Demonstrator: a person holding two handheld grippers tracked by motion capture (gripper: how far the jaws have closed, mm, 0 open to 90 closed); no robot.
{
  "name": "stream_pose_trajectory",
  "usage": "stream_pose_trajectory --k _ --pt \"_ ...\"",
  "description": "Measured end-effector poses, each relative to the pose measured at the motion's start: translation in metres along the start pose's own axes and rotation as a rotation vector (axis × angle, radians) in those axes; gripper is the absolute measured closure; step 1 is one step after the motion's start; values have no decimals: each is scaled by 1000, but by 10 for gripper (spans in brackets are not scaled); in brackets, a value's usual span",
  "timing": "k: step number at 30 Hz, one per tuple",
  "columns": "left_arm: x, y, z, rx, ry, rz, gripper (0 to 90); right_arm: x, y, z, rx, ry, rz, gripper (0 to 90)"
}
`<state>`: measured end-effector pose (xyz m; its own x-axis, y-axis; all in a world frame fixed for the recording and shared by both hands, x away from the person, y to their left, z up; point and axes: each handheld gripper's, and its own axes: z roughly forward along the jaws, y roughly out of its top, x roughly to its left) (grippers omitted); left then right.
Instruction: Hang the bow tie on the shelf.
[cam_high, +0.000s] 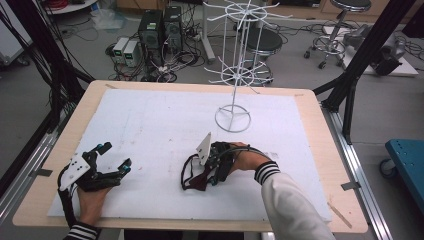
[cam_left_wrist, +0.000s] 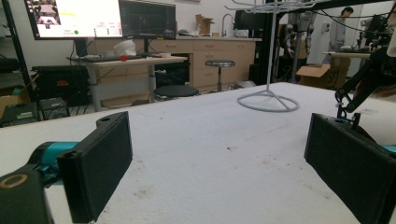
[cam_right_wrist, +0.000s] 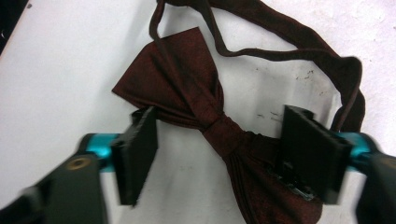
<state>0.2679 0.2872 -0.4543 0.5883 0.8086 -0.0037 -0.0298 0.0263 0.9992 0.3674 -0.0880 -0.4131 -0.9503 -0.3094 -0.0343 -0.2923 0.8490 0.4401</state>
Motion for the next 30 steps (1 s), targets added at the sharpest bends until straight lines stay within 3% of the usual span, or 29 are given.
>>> stream_pose_trajectory --k 9,11,12,16,23,30 --pt "0 0 0 0 0 -1 81 -1 1 1 26 -19 -13 469" --pt "0 0 0 0 2 -1 81 -1 2 0 33 -29 -28 529" --pt "0 0 0 0 0 0 81 -1 2 -1 44 -40 -46 631" --pt "0 0 0 -1 1 -1 81 0 3 -1 59 -41 -45 697" --pt "0 0 0 0 3 -2 81 1 5 -2 70 -50 -41 757" --pt "0 0 0 0 3 -2 81 0 7 -3 28 -57 -37 759"
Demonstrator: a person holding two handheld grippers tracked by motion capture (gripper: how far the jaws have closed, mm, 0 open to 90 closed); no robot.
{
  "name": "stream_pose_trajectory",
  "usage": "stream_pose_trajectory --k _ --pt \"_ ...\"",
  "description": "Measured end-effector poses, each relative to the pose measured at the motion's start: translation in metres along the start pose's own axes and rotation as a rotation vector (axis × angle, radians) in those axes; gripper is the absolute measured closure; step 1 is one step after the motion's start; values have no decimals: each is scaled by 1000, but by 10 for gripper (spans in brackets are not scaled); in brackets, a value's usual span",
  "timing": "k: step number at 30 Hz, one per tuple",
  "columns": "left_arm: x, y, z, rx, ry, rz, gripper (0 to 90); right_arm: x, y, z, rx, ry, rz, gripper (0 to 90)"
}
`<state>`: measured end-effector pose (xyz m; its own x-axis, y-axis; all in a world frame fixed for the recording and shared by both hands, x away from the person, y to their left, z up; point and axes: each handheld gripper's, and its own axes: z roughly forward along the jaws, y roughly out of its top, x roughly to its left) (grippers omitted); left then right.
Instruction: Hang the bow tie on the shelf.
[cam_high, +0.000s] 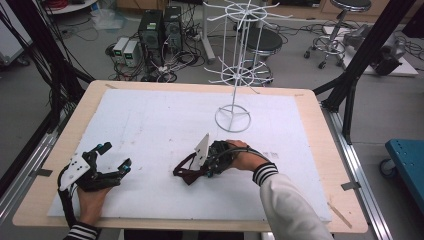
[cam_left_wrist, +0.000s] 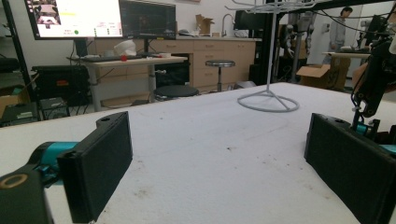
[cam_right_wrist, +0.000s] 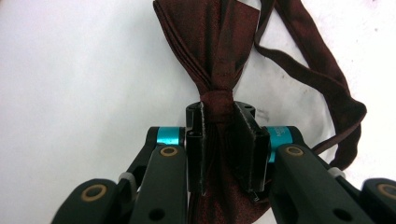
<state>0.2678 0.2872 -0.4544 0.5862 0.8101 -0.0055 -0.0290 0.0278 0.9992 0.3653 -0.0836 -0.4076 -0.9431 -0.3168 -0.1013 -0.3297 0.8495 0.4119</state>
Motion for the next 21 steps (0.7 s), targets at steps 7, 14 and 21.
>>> stream_pose_trajectory --k 7,14,21 --pt "0 0 0 0 0 -1 81 1 0 -12 -43 -37 24 759" --pt "0 0 0 0 -2 1 81 4 -4 -33 -99 -112 55 759" --pt "0 0 0 0 0 0 81 10 -11 -55 -122 -214 89 759"
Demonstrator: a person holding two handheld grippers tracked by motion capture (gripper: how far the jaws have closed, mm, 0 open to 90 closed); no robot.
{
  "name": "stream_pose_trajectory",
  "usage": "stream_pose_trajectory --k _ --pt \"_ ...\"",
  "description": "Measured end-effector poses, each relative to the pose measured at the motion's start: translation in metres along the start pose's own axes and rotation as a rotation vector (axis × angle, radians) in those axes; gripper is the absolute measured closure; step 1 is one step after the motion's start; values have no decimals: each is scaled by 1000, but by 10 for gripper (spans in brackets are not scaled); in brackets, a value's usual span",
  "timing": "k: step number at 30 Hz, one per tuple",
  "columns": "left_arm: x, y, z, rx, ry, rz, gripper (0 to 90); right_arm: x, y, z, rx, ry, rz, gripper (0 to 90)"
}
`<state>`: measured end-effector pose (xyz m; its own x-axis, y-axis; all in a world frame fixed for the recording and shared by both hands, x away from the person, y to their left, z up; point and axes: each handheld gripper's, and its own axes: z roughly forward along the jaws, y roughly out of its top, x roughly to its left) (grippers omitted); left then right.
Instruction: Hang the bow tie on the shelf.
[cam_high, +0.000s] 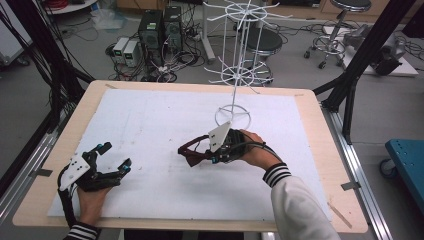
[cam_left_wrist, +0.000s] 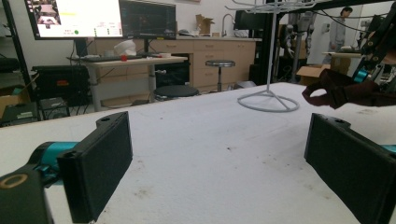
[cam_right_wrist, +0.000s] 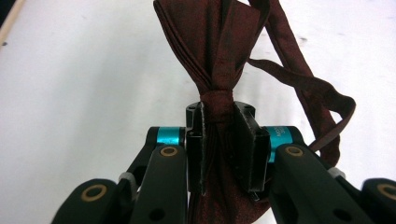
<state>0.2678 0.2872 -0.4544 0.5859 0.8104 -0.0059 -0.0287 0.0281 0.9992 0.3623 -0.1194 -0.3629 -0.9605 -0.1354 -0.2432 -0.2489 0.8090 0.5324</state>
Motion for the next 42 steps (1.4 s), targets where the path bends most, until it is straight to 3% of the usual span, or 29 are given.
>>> stream_pose_trajectory --k 2,4,10,14,19,23,30,37,42 --pt "0 0 0 0 -3 2 81 1 -1 -6 0 -15 22 759" --pt "0 0 0 0 -1 1 81 -1 -2 -9 -27 -40 -5 759" --pt "0 0 0 -1 -2 2 81 -1 -6 -23 -52 -98 16 759" --pt "0 0 0 -1 -1 2 81 -2 -9 -34 -95 -147 70 759" --pt "0 0 0 -2 0 3 81 -3 -15 -47 -167 -194 102 759" --pt "0 0 0 -1 -1 3 81 -3 -16 -51 -186 -213 120 759" --pt "0 0 0 -1 0 4 81 -1 -19 -60 -198 -296 132 759" --pt "0 0 0 1 -1 6 81 -1 -24 -75 -279 -349 169 759" --pt "0 0 0 -1 0 6 81 -2 -28 -80 -298 -381 201 759"
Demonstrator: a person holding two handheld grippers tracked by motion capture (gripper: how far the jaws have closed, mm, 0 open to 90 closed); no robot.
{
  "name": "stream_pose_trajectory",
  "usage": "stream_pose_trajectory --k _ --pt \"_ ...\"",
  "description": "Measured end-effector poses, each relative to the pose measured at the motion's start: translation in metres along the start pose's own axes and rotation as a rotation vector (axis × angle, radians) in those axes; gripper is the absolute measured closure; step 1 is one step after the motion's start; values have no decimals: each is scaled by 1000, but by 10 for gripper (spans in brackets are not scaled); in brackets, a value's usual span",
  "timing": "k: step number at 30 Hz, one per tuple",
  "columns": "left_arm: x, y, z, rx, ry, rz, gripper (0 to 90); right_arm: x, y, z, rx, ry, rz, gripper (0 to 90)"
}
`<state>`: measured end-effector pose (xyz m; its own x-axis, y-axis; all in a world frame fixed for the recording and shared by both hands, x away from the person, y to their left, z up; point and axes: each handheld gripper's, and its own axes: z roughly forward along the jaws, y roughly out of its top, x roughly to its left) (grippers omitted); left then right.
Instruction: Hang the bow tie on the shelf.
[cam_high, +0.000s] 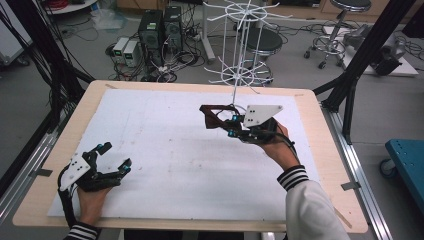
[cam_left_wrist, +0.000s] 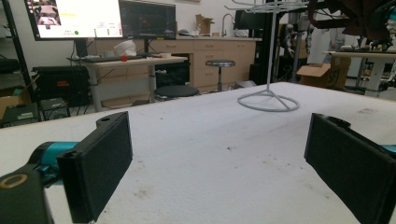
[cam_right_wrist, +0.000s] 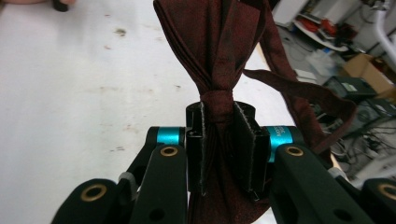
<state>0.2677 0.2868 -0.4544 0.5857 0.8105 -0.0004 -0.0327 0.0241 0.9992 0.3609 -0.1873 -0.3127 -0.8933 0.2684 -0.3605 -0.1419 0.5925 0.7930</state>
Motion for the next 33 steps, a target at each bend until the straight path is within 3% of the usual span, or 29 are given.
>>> stream_pose_trajectory --k 4,11,19,33 --pt "0 0 0 0 0 -1 81 -1 -3 -2 -27 -18 20 758" --pt "0 0 0 2 0 0 81 2 2 -8 -67 -77 -4 759" --pt "0 0 0 0 0 0 81 4 7 -16 -110 -108 -30 759" --pt "0 0 0 3 -2 4 81 6 10 -34 -168 -147 -15 759"
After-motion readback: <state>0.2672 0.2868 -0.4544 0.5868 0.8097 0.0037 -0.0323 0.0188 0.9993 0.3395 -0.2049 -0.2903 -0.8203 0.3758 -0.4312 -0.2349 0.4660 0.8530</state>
